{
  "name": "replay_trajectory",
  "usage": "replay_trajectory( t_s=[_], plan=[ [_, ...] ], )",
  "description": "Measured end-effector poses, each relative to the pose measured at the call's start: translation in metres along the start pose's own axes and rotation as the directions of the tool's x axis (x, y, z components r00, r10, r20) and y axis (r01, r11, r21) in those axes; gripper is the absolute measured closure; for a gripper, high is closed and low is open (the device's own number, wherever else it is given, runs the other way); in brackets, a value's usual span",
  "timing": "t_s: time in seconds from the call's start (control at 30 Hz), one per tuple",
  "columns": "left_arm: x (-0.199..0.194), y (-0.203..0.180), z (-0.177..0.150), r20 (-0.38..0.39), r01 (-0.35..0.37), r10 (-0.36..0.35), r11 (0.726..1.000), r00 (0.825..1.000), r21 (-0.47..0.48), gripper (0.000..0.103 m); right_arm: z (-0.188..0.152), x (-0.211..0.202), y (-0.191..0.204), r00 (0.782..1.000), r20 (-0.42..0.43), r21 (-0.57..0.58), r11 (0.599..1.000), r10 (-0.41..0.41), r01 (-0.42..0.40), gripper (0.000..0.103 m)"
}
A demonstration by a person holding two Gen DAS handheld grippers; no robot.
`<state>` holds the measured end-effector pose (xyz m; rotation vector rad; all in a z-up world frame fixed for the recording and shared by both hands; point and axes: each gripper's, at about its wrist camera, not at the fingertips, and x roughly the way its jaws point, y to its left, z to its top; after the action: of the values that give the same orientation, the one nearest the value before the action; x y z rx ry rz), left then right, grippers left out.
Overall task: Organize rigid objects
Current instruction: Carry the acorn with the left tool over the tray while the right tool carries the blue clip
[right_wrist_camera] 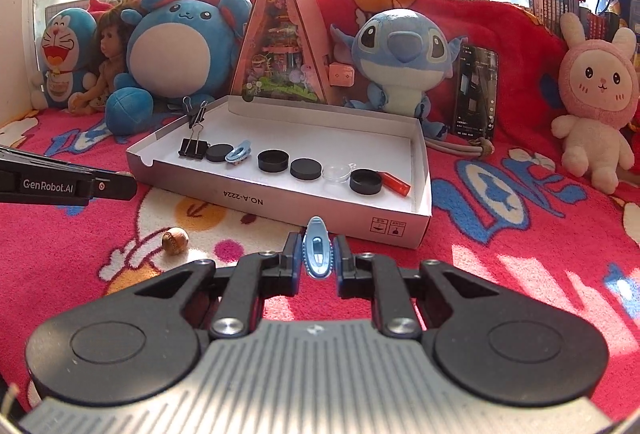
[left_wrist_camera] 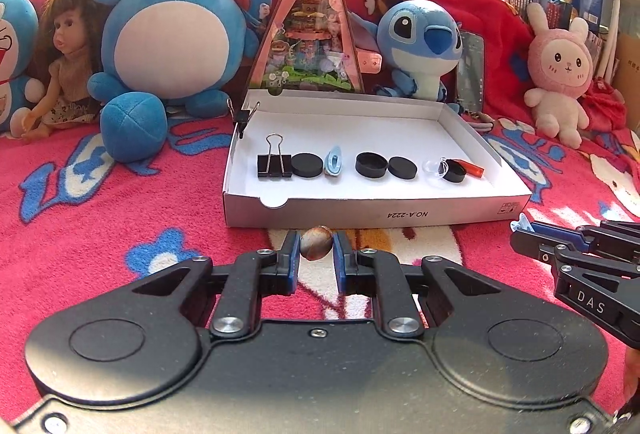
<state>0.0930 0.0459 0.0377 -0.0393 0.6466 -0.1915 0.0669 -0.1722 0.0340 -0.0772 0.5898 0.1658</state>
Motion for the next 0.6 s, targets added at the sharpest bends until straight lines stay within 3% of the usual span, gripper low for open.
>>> replay_trajectory(
  t_s=[0.6],
  plan=[
    [0.030,0.000,0.037,0.009,0.029,-0.028,0.998,1.000,-0.049,0.086,0.024,0.020,-0.031,0.998,0.017,0.080,0.995,-0.058,0.057,0.083]
  ],
)
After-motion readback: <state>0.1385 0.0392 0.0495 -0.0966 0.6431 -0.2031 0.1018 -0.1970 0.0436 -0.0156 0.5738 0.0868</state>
